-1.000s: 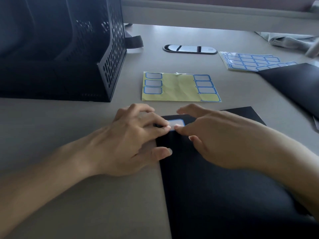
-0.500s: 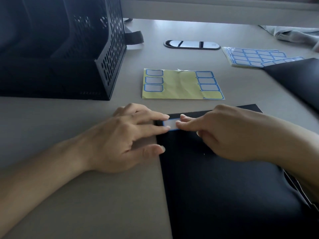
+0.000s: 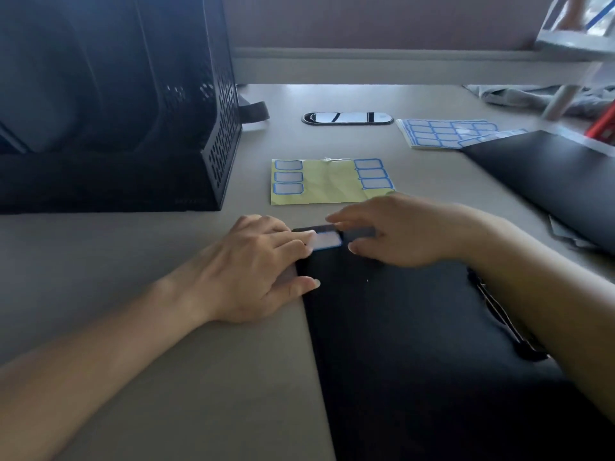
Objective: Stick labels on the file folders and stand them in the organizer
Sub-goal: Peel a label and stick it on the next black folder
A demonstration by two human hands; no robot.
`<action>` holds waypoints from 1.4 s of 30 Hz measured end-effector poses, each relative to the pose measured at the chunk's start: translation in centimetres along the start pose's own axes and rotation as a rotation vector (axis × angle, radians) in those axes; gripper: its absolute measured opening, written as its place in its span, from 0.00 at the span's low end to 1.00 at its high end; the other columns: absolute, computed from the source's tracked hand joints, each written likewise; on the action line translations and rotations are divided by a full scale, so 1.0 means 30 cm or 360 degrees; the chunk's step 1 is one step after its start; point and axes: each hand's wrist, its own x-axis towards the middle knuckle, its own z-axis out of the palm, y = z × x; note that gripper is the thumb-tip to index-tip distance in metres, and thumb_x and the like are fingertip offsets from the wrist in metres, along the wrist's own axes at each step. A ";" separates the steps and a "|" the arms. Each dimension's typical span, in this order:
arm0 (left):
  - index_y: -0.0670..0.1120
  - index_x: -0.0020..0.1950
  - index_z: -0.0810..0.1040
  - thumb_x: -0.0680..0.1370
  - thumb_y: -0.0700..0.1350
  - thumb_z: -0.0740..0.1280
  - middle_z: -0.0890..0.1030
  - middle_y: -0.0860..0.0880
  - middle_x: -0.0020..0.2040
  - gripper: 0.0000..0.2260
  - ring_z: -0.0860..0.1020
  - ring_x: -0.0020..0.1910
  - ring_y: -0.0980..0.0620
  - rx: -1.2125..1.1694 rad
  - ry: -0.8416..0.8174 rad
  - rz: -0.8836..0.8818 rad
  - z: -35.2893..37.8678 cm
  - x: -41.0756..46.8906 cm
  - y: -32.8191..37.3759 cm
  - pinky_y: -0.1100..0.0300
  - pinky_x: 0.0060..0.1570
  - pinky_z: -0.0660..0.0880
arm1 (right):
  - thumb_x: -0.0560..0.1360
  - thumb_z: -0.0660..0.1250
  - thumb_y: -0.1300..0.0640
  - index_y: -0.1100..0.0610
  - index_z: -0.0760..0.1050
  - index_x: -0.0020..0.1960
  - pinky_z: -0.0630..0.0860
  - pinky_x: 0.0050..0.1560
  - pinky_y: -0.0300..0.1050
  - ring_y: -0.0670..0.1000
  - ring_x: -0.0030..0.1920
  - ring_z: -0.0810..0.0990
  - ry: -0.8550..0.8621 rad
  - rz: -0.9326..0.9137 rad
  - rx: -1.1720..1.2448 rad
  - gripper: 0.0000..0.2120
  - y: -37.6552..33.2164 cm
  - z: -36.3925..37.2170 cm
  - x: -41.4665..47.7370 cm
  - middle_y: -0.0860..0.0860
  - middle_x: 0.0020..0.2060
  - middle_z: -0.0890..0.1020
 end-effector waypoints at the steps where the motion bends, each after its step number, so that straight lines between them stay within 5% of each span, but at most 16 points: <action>1: 0.46 0.61 0.78 0.79 0.64 0.53 0.79 0.53 0.65 0.26 0.78 0.60 0.45 0.0013 -0.0026 -0.0032 -0.005 -0.001 0.008 0.45 0.60 0.72 | 0.79 0.63 0.50 0.41 0.68 0.72 0.73 0.60 0.45 0.37 0.44 0.77 -0.0008 0.0025 0.0052 0.22 0.012 -0.017 0.006 0.40 0.66 0.77; 5: 0.46 0.70 0.72 0.75 0.71 0.41 0.78 0.53 0.66 0.39 0.73 0.66 0.48 0.0099 -0.0262 -0.0231 -0.029 0.017 0.051 0.48 0.67 0.66 | 0.79 0.64 0.54 0.48 0.71 0.71 0.73 0.59 0.42 0.38 0.39 0.78 0.0085 0.0174 0.0084 0.20 0.078 -0.078 -0.012 0.45 0.66 0.77; 9: 0.46 0.75 0.64 0.69 0.73 0.37 0.72 0.51 0.71 0.46 0.65 0.72 0.48 0.0155 -0.0385 -0.0412 -0.049 0.022 0.122 0.52 0.71 0.61 | 0.79 0.65 0.49 0.51 0.72 0.71 0.71 0.64 0.46 0.51 0.60 0.78 0.0183 0.0472 -0.0078 0.21 0.173 -0.085 -0.110 0.51 0.67 0.77; 11: 0.47 0.76 0.61 0.69 0.74 0.38 0.63 0.48 0.77 0.45 0.60 0.75 0.47 0.0135 -0.0466 -0.0531 -0.048 0.008 0.156 0.50 0.73 0.58 | 0.78 0.65 0.44 0.55 0.71 0.71 0.72 0.64 0.48 0.55 0.62 0.77 0.0176 0.0686 -0.0056 0.25 0.210 -0.057 -0.173 0.54 0.66 0.77; 16: 0.52 0.80 0.53 0.78 0.68 0.52 0.56 0.44 0.80 0.34 0.54 0.78 0.43 -0.0128 -0.0398 -0.0835 -0.027 -0.020 0.217 0.48 0.76 0.53 | 0.76 0.67 0.40 0.60 0.76 0.56 0.77 0.40 0.45 0.55 0.35 0.81 0.0172 0.0927 0.0281 0.23 0.249 0.033 -0.293 0.55 0.46 0.84; 19: 0.54 0.80 0.51 0.79 0.66 0.54 0.52 0.41 0.80 0.33 0.49 0.79 0.43 -0.0225 -0.0446 -0.0906 -0.026 -0.010 0.259 0.47 0.77 0.50 | 0.74 0.71 0.42 0.61 0.73 0.40 0.69 0.32 0.43 0.54 0.28 0.73 0.0446 0.1017 0.0726 0.21 0.253 0.063 -0.321 0.56 0.30 0.78; 21: 0.55 0.80 0.53 0.79 0.65 0.56 0.52 0.40 0.80 0.33 0.48 0.79 0.43 -0.0360 -0.0410 -0.0965 -0.023 -0.009 0.274 0.46 0.77 0.49 | 0.74 0.73 0.47 0.60 0.72 0.42 0.69 0.29 0.41 0.52 0.26 0.72 0.0580 0.1026 0.1026 0.18 0.240 0.077 -0.333 0.55 0.30 0.75; 25: 0.54 0.79 0.57 0.76 0.63 0.66 0.59 0.43 0.79 0.35 0.56 0.78 0.47 -0.0712 -0.0163 -0.1085 -0.032 -0.011 0.265 0.52 0.76 0.56 | 0.78 0.69 0.59 0.65 0.76 0.56 0.83 0.36 0.49 0.57 0.36 0.84 0.0724 0.0851 0.1849 0.11 0.173 0.071 -0.342 0.62 0.45 0.84; 31: 0.51 0.79 0.54 0.70 0.64 0.71 0.59 0.52 0.79 0.45 0.62 0.76 0.55 -0.1469 0.0452 -0.1330 -0.104 -0.040 0.266 0.52 0.75 0.61 | 0.79 0.67 0.59 0.59 0.80 0.55 0.83 0.48 0.56 0.59 0.46 0.85 0.1142 0.0488 0.2184 0.07 0.103 0.035 -0.320 0.60 0.50 0.85; 34: 0.46 0.70 0.72 0.78 0.51 0.69 0.78 0.49 0.66 0.22 0.77 0.64 0.52 -0.2110 0.0629 -0.1317 -0.192 -0.066 0.279 0.51 0.65 0.73 | 0.80 0.66 0.57 0.58 0.81 0.54 0.83 0.44 0.52 0.55 0.42 0.85 0.1264 0.0317 0.2261 0.07 0.055 0.008 -0.308 0.58 0.47 0.86; 36: 0.49 0.57 0.79 0.80 0.44 0.66 0.86 0.49 0.49 0.06 0.84 0.49 0.49 -0.2400 0.0677 -0.1284 -0.256 -0.074 0.300 0.52 0.51 0.80 | 0.80 0.66 0.55 0.56 0.81 0.54 0.83 0.46 0.51 0.53 0.43 0.86 0.1340 0.0253 0.2156 0.08 0.018 -0.023 -0.289 0.56 0.48 0.86; 38: 0.56 0.51 0.74 0.81 0.41 0.65 0.86 0.53 0.37 0.08 0.84 0.38 0.53 -0.2485 0.0883 -0.1248 -0.314 -0.085 0.303 0.56 0.39 0.80 | 0.80 0.65 0.53 0.55 0.81 0.53 0.83 0.50 0.53 0.52 0.45 0.85 0.1394 0.0232 0.1979 0.08 -0.021 -0.056 -0.266 0.55 0.49 0.86; 40: 0.52 0.50 0.79 0.81 0.42 0.65 0.87 0.49 0.46 0.06 0.85 0.44 0.50 -0.2496 0.1078 -0.1178 -0.382 -0.101 0.294 0.53 0.41 0.82 | 0.79 0.65 0.50 0.50 0.80 0.53 0.81 0.54 0.54 0.50 0.46 0.84 0.1493 0.0206 0.1655 0.08 -0.072 -0.093 -0.243 0.52 0.49 0.86; 42: 0.48 0.55 0.82 0.80 0.44 0.66 0.84 0.46 0.56 0.06 0.83 0.55 0.44 -0.2441 0.1300 -0.1134 -0.443 -0.123 0.267 0.43 0.54 0.80 | 0.77 0.65 0.49 0.47 0.77 0.62 0.76 0.63 0.54 0.53 0.56 0.80 0.1611 0.0215 0.1210 0.14 -0.136 -0.128 -0.215 0.51 0.57 0.81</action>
